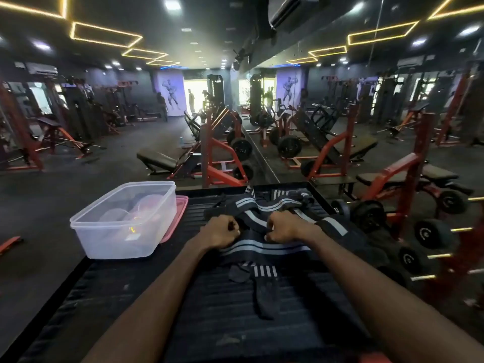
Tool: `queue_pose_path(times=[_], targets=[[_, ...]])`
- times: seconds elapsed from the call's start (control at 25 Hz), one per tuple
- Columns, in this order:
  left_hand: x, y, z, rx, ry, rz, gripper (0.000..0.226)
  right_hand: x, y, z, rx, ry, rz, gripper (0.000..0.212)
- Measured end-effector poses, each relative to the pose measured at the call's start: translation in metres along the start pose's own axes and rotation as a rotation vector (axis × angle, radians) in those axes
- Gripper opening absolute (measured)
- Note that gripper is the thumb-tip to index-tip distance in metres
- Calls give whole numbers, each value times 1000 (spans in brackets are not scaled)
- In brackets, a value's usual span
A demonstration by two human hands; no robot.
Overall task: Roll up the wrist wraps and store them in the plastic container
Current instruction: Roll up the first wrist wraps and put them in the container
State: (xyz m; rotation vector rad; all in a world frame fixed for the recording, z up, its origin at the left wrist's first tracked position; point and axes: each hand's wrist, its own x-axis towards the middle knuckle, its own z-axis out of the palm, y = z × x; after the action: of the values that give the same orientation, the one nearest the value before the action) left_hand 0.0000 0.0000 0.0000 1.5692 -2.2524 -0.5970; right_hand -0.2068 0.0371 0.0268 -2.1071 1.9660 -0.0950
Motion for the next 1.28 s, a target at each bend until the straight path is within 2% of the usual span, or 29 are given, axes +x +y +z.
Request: queue_pose_path(times=[0.12,0.24,0.32,0.44,0.56,0.72,0.88,1.04,1.2,1.28], targets=[[-5,-18,5,146,-75,-59,18,-3,-4,4,-144,-17,45,31],[-13,-30,6,254,-54,-86,36,-6,-11,-1,-169,-16,48,14],[-16,-36,4,244,-23,-79,41,-11,-18,-8,-203,-46,36,17],[-22,-39,-3,39,138,-129,33,-14,-28,-18,-199,-24,7,27],[-26,-37,-13,-65,348,-169,22,-16,-38,-29,-136,-55,-51,15],[-33,-36,-34,-19,470,-166,21,-26,-59,-43,234,-211,-103,21],[-36,-51,-53,80,392,-132,18,-34,-91,-46,736,-339,-32,15],[-36,-72,-73,61,244,-118,27,-33,-116,-12,879,-313,21,22],[-38,-80,-79,13,210,-145,27,-33,-136,46,1087,-241,74,20],[-38,-76,-77,14,214,-150,28,-31,-143,70,1070,-189,64,18]])
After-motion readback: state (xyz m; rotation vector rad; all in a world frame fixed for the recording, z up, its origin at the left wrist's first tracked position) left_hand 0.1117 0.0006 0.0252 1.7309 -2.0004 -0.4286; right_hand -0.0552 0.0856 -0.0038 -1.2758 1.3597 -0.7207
